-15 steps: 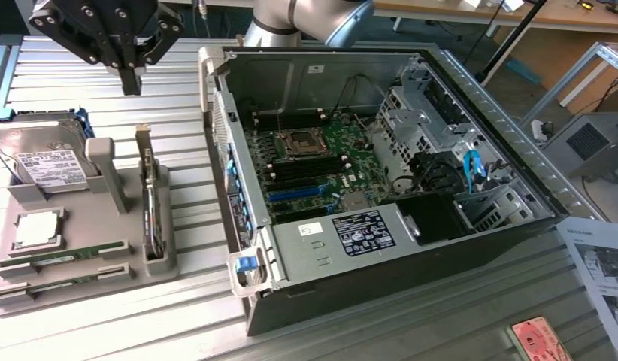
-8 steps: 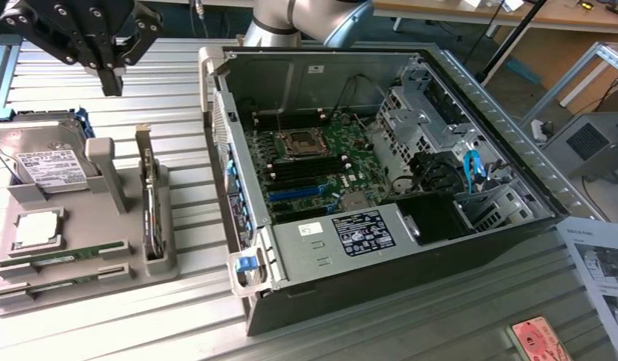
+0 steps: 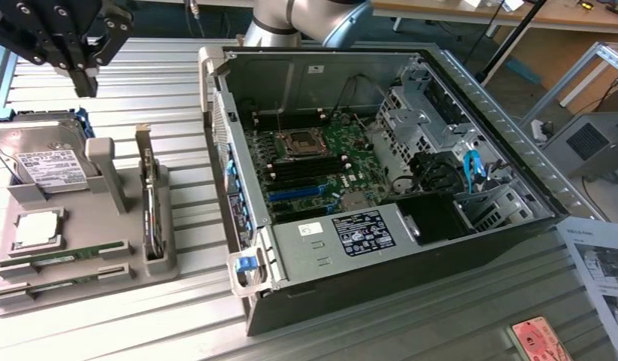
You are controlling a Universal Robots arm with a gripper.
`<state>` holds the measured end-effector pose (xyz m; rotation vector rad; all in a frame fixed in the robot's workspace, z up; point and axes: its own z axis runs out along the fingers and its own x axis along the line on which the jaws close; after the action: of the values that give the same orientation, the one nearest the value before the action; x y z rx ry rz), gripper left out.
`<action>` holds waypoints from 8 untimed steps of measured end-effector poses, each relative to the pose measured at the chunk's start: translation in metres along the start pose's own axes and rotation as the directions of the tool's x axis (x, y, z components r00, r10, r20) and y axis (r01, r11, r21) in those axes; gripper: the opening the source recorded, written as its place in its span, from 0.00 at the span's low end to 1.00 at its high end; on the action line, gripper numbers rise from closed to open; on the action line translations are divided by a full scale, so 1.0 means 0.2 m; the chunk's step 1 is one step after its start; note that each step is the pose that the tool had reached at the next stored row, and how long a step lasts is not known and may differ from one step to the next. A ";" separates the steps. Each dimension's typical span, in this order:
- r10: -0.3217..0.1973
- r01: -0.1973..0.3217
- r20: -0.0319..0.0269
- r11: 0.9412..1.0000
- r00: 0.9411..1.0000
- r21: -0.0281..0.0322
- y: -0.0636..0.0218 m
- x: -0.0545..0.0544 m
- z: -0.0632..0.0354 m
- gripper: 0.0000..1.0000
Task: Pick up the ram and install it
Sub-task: 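Reach for the ram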
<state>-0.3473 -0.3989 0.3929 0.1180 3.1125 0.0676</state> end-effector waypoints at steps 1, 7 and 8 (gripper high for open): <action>0.000 0.000 0.000 1.000 1.000 0.000 -0.002 0.02 0.000 0.11; 0.000 0.000 0.000 1.000 1.000 0.000 -0.008 0.11 -0.003 0.11; 0.000 0.000 0.000 1.000 1.000 0.000 -0.009 0.11 -0.003 0.11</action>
<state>-0.3702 -0.3989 0.3928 0.1181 3.1125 0.0676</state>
